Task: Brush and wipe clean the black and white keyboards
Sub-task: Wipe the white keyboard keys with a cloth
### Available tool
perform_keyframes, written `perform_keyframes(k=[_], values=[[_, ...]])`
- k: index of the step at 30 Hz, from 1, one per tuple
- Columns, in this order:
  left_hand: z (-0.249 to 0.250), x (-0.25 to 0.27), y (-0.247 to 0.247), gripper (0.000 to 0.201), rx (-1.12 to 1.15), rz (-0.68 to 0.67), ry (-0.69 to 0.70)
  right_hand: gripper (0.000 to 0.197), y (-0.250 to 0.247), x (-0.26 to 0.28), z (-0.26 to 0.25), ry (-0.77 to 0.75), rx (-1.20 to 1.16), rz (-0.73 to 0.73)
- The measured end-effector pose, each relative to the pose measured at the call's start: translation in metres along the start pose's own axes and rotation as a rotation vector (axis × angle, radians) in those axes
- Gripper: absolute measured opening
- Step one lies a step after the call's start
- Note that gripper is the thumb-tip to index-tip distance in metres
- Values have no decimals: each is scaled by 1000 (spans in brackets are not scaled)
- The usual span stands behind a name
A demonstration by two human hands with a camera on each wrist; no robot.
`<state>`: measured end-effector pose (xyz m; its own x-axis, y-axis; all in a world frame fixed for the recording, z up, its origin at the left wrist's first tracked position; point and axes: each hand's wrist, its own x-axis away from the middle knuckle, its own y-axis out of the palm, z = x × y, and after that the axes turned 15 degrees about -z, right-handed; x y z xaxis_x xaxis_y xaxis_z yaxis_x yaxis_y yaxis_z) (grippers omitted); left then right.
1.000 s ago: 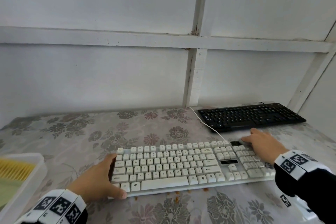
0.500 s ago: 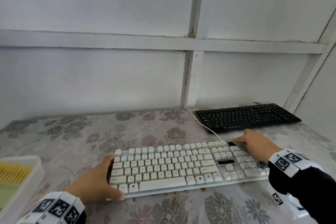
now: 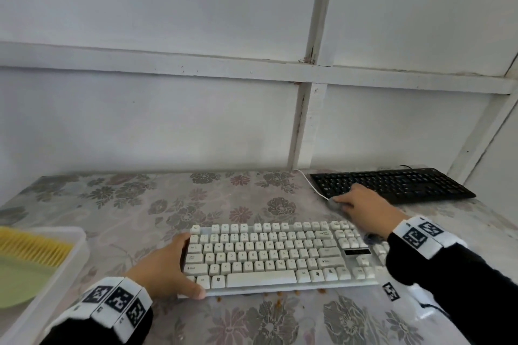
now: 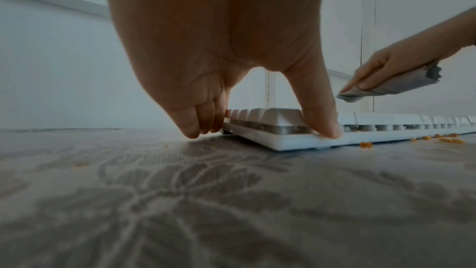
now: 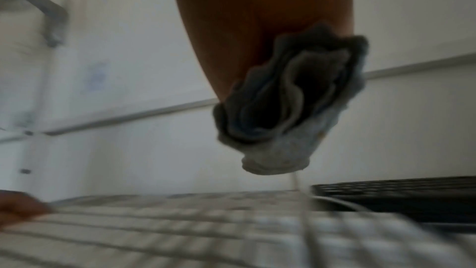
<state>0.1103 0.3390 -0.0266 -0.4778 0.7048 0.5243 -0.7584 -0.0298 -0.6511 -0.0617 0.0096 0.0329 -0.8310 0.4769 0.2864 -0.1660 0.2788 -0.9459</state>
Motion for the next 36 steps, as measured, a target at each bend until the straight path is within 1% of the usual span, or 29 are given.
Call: perform_keyframes(k=[3,6,9,10,12,14,16,19,23,26,28,30,34,36], values=[[3,3,0,113,-16,1,-12,37,10,4,-75,-220,-70,-90],[5,4,1,117,-28,3,-18,37,33,1,-140,-379,-72,-155],[4,3,0,109,-12,15,9,26,50,-2,-196,-479,-21,-174],[3,2,-1,106,-8,19,15,24,53,-3,-210,-494,21,-169],[3,2,-1,103,1,19,21,26,60,-3,-226,-486,138,-145],[2,1,0,103,-7,23,13,28,65,-1,-232,-463,216,-117],[1,-1,1,102,-10,32,11,26,66,1,-228,-464,253,-91],[1,-1,1,100,12,29,27,21,63,-2,-210,-488,193,-97],[2,1,0,105,23,17,37,30,60,-1,-178,-491,130,-96],[3,2,0,106,7,13,28,18,63,-2,-155,-479,95,-82],[3,3,1,105,5,11,27,18,63,-3,-145,-472,91,-68],[2,3,1,104,15,8,28,21,60,-2,-139,-433,84,-91],[2,1,0,102,31,1,40,26,47,-5,-135,-266,72,-141],[-1,0,0,102,40,-1,42,28,44,-8,-146,-262,54,-143]])
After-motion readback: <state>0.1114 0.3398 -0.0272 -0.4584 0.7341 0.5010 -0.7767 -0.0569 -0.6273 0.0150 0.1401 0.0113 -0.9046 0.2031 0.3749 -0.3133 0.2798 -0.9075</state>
